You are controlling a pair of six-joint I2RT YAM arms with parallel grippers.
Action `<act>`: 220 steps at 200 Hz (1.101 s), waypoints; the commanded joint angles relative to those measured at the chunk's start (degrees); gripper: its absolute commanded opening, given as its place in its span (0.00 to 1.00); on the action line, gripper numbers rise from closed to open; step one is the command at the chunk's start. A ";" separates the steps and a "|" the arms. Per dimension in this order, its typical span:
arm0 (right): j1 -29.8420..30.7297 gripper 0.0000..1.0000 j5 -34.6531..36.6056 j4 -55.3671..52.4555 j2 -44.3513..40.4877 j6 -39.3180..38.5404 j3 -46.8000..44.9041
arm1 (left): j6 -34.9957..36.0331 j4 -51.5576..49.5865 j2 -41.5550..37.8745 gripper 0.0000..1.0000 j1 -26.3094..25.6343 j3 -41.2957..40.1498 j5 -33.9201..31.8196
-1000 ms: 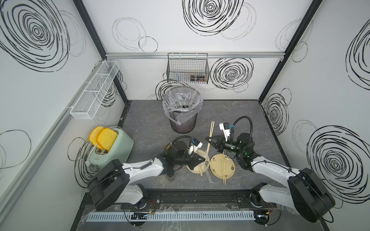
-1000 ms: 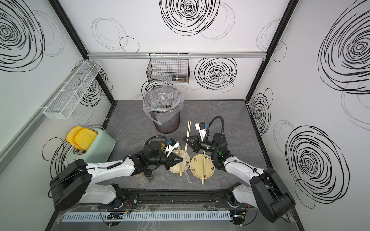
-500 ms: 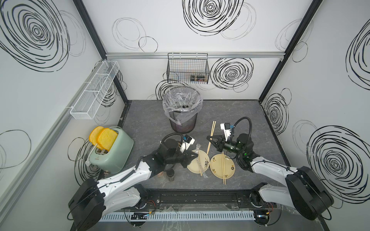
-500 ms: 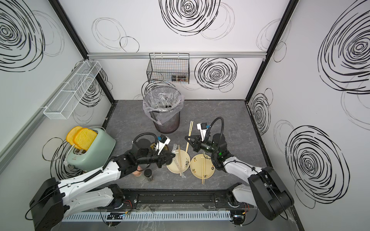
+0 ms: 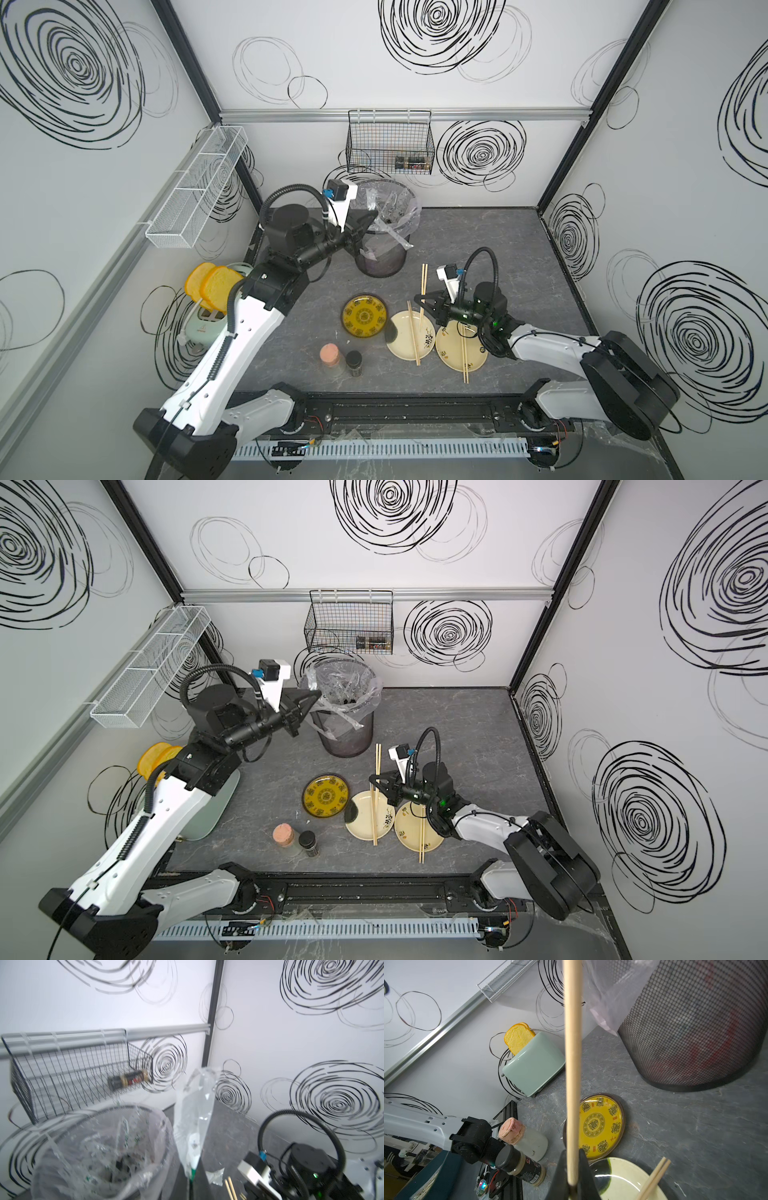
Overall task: Remove the packaging of disposable chopsticks
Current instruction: Remove the packet bag from the disposable chopsticks, then place the packet bag in the trash bin.
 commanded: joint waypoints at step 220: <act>1.90 0.00 3.08 -2.22 2.25 -3.49 3.32 | 27.61 -33.86 57.98 0.00 0.15 43.93 -19.13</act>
